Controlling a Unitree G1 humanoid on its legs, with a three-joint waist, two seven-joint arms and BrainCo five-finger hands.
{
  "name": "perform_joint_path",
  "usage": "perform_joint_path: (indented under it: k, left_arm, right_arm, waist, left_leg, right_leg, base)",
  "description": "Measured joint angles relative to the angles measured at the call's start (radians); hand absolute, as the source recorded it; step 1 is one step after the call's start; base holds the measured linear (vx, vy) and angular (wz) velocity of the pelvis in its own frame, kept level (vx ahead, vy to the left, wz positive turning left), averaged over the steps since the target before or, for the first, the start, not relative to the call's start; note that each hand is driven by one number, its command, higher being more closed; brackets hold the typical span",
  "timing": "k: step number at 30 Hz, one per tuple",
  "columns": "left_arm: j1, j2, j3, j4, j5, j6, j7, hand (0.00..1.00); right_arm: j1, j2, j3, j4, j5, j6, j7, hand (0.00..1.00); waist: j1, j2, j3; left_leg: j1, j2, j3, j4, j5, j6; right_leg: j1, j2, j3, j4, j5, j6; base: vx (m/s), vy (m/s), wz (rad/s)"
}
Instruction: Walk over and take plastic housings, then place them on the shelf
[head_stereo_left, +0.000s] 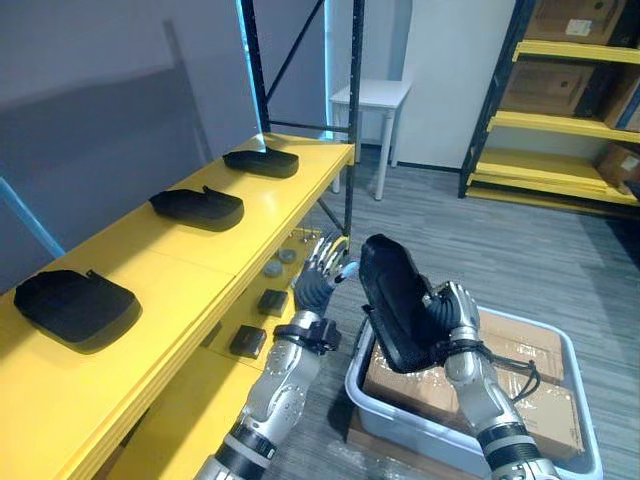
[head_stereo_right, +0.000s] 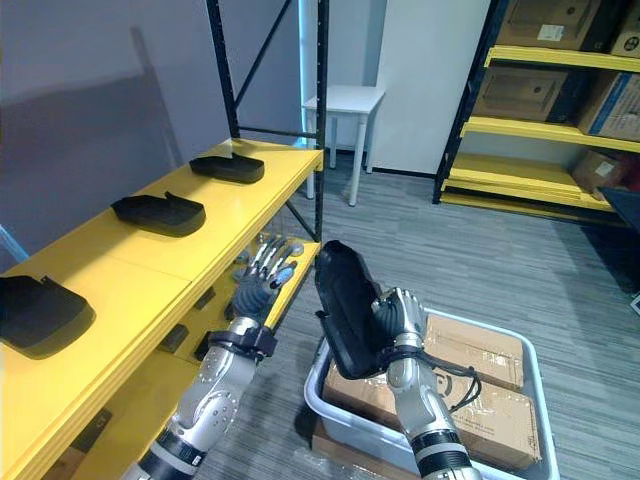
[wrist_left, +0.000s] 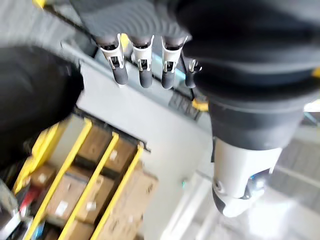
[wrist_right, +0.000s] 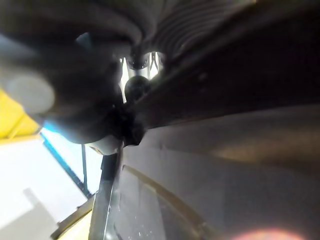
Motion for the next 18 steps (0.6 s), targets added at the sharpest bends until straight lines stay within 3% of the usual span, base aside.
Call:
perform_joint_path:
  k: [6, 10, 18]
  left_arm:
    - [0.043, 0.004, 0.012, 0.169, 0.077, 0.072, -0.008, 0.0]
    - [0.045, 0.003, 0.011, 0.213, 0.072, 0.089, -0.007, 0.0]
    - [0.016, -0.003, -0.006, 0.296, -0.049, 0.099, 0.011, 0.0]
  right_arm:
    - [0.031, 0.05, -0.014, -0.205, -0.002, 0.008, -0.028, 1.0]
    - [0.035, 0.066, -0.001, -0.233, -0.001, 0.005, -0.036, 1.0]
    - [0.084, 0.078, 0.191, -0.282, 0.004, -0.012, -0.033, 1.0]
  waist:
    - [0.002, 0.0, -0.001]
    - [0.002, -0.001, -0.002]
    - [-0.001, -0.001, -0.009]
  left_leg:
    - [0.001, -0.001, 0.0, -0.002, 0.0, 0.0]
    - [0.002, -0.001, 0.002, -0.002, 0.0, -0.001]
    - [0.012, 0.0, 0.029, -0.008, -0.002, -0.004]
  right_leg:
    - [0.0, -0.001, 0.0, 0.0, 0.0, 0.0]
    - [-0.001, -0.001, 0.002, 0.0, 0.0, 0.0]
    - [-0.012, 0.0, 0.028, 0.0, 0.0, 0.0]
  base:
    - [0.0, 0.005, 0.0]
    - [0.0, 0.008, -0.01]
    - [0.01, 0.023, -0.1]
